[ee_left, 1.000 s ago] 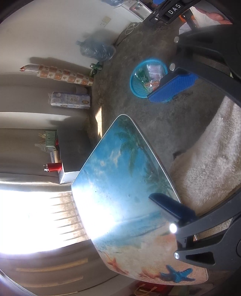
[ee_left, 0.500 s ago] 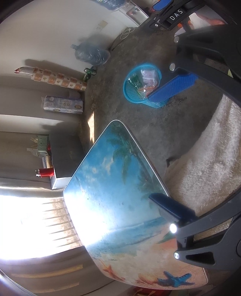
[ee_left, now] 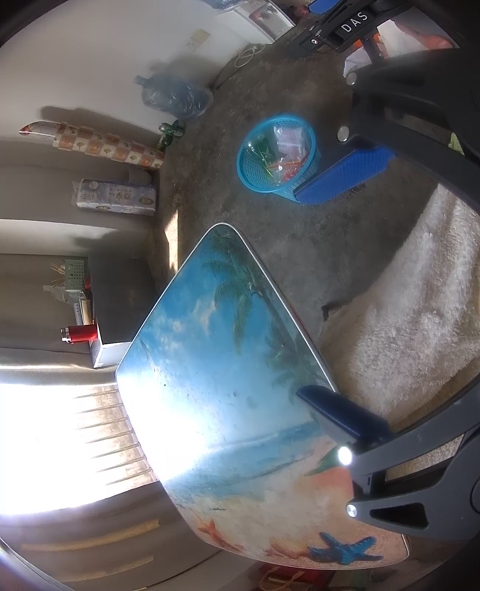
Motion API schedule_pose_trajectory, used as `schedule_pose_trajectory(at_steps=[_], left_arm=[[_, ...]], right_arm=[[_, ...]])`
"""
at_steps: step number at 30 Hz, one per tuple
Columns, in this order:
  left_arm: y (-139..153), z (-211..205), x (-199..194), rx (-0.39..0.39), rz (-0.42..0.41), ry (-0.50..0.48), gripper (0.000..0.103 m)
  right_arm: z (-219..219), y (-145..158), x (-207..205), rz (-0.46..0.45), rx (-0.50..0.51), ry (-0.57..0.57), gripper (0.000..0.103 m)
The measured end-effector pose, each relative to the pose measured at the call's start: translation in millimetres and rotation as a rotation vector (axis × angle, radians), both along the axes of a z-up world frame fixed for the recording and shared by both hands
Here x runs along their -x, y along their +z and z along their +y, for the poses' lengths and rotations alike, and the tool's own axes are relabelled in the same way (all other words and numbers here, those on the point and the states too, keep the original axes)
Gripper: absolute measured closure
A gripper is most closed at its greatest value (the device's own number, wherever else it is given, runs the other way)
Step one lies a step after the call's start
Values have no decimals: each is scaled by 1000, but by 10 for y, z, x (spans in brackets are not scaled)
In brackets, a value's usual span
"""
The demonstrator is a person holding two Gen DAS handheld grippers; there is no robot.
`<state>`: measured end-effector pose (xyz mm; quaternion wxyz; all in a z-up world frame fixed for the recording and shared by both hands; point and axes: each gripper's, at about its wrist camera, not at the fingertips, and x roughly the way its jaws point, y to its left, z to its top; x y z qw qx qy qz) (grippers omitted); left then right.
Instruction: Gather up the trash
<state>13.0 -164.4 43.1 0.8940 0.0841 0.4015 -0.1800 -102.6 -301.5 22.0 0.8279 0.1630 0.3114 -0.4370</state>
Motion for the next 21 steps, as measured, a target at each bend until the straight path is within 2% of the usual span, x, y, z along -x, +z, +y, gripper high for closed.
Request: schedule_pose_trajectory(at_steps=[21], left_arm=[[10, 52, -22, -6, -2, 24, 8]], right_arm=[[22, -28, -47, 10, -39, -4, 6]])
